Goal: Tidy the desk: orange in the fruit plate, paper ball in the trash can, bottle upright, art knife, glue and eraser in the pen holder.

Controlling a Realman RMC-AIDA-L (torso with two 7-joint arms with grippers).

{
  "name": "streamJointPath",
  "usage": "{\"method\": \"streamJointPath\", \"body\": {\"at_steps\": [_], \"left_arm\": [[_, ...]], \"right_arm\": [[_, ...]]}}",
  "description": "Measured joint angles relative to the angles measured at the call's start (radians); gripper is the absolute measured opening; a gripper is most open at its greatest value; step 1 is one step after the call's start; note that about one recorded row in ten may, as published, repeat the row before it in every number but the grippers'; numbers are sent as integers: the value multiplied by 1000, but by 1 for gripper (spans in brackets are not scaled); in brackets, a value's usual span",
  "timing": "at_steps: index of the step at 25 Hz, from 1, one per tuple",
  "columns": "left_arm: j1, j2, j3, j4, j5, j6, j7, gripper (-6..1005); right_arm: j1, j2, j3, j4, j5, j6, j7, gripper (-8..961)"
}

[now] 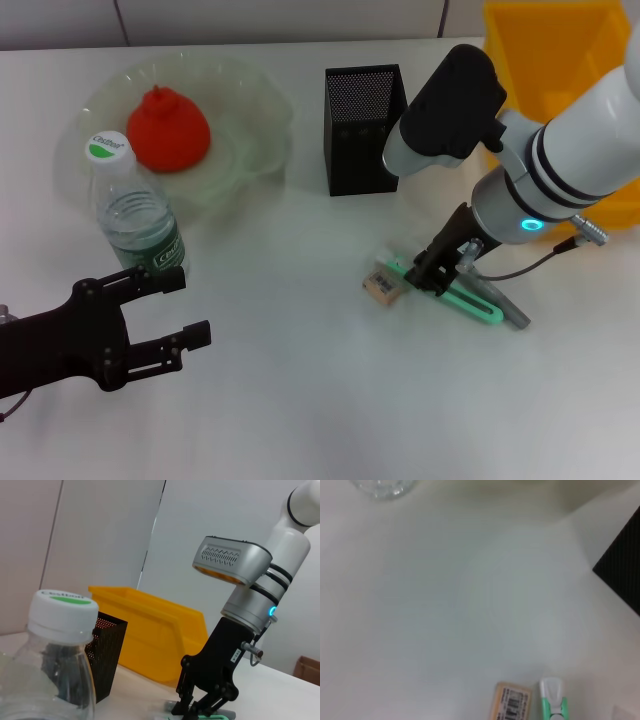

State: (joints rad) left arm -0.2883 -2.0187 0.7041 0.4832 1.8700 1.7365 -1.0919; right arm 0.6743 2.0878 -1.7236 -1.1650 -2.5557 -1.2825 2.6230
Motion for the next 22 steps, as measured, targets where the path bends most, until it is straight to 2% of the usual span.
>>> {"method": "streamJointPath", "body": {"at_steps": [5,6,8,9,10,13,15,17,20,21,22], "left_arm": [[1,0,0,0,0,1,0,783],[2,0,0,0,0,4,-1,783],[2,1,0,0,0,5,-2,783],[3,1,0,0,0,5,-2,783],[4,1,0,0,0,6,-2,783],[6,1,0,0,0,6,-1,783],[6,0,0,0,0,7,1,783],[6,0,0,0,0,8,1,783],[6,-4,0,0,0,12,2,783],[5,-5,0,0,0,13,2,783],[5,-6,0,0,0,14,2,783]], "right_arm": [[-40,-2,17,-85,4,-3,0,176],[-73,-2,48,-145,16,-6,0,179],[-95,-2,74,-179,36,-5,-5,185],[-140,-4,129,-231,114,-2,-39,189],[-140,-4,129,-231,114,-2,-39,192],[-214,-4,270,-255,341,12,-173,201],[-252,-4,377,-201,561,19,-314,207],[-264,-6,463,-88,787,15,-474,213],[-246,-8,551,121,1059,-15,-701,222],[-220,-8,599,263,1194,-34,-841,225],[-220,-8,599,263,1194,-34,-841,228]]}}
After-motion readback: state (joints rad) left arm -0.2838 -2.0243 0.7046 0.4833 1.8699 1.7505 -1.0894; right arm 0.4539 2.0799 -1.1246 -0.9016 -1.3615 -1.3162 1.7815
